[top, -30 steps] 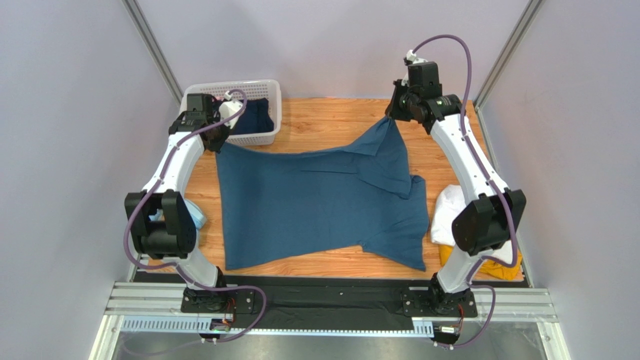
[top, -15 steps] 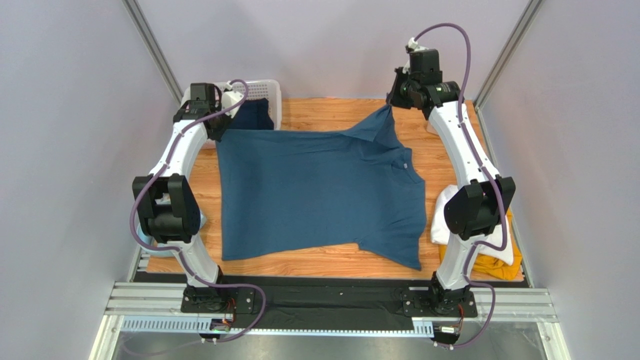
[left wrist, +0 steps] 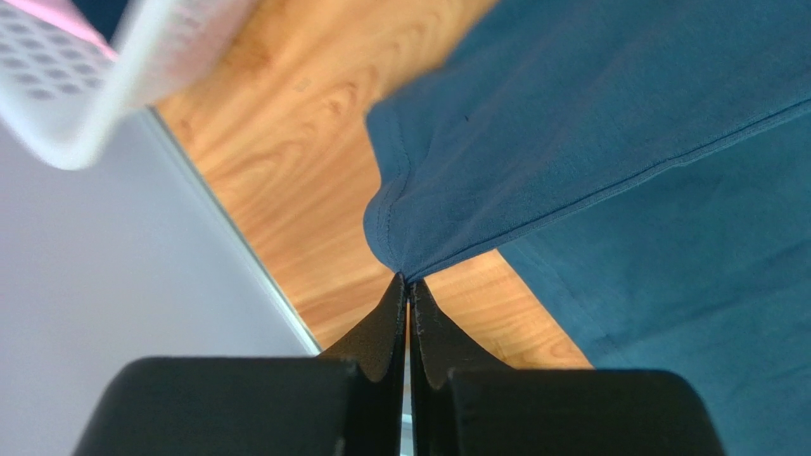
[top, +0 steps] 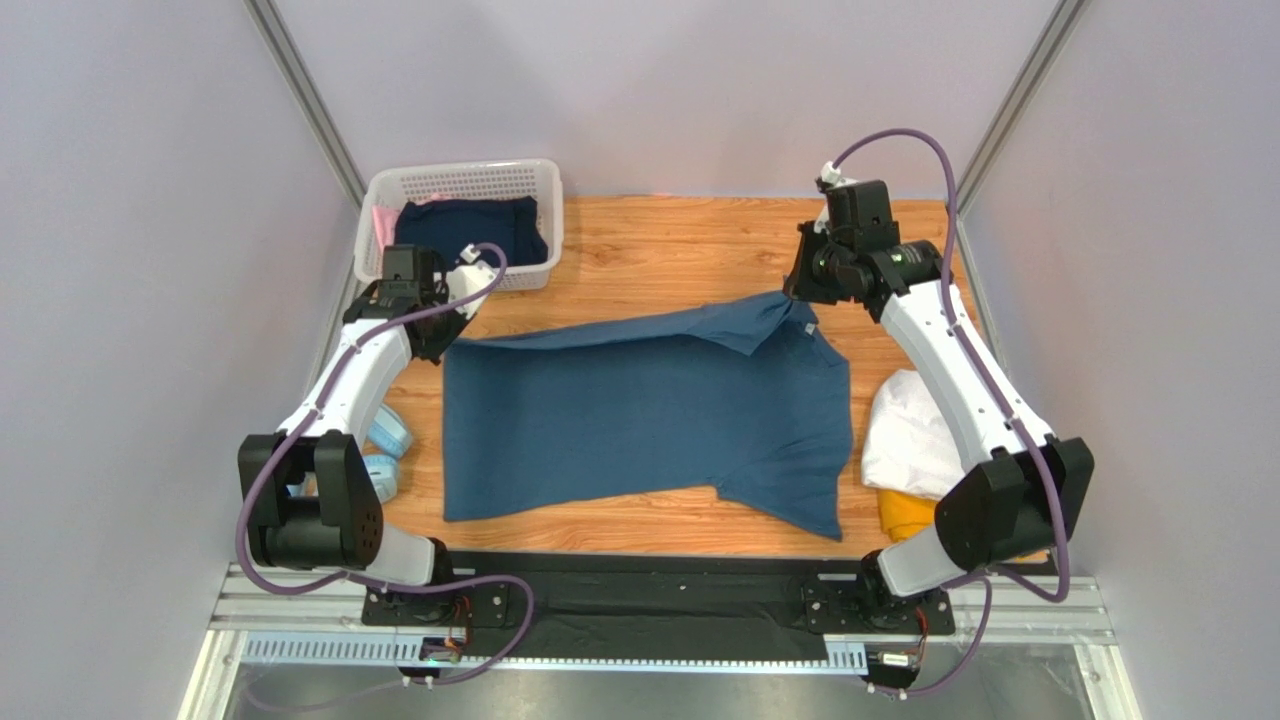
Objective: Fold and stack the t-shirts
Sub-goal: Fold the flattened tshirt in 1/3 of the way
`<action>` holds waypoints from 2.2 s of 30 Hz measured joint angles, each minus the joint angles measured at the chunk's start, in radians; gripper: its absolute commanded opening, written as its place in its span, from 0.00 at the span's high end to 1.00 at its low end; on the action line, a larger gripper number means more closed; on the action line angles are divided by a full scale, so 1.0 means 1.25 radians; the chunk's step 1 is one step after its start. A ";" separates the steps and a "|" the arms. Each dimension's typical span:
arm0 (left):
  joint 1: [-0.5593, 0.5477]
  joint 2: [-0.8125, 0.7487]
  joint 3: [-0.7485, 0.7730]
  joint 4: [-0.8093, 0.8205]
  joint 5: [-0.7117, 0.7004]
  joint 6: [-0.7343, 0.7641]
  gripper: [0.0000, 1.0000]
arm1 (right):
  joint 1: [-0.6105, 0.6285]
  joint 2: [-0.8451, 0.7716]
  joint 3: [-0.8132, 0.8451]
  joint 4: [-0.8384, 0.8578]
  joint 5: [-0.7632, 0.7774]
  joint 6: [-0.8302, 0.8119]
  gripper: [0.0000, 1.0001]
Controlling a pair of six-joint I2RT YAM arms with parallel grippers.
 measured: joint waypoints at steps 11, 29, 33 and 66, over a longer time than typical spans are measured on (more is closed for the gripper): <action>-0.020 -0.001 -0.120 0.007 0.015 0.013 0.62 | 0.053 -0.062 -0.288 0.024 -0.001 0.037 0.83; -0.126 -0.045 0.060 -0.042 0.038 -0.032 0.21 | 0.053 -0.034 -0.237 0.023 0.075 0.054 0.66; -0.237 0.006 0.104 -0.027 0.077 -0.089 0.28 | 0.051 0.067 -0.122 0.045 0.100 0.052 0.74; -0.110 0.282 0.026 0.071 0.025 -0.141 0.33 | -0.245 0.523 0.121 0.052 -0.069 0.182 0.98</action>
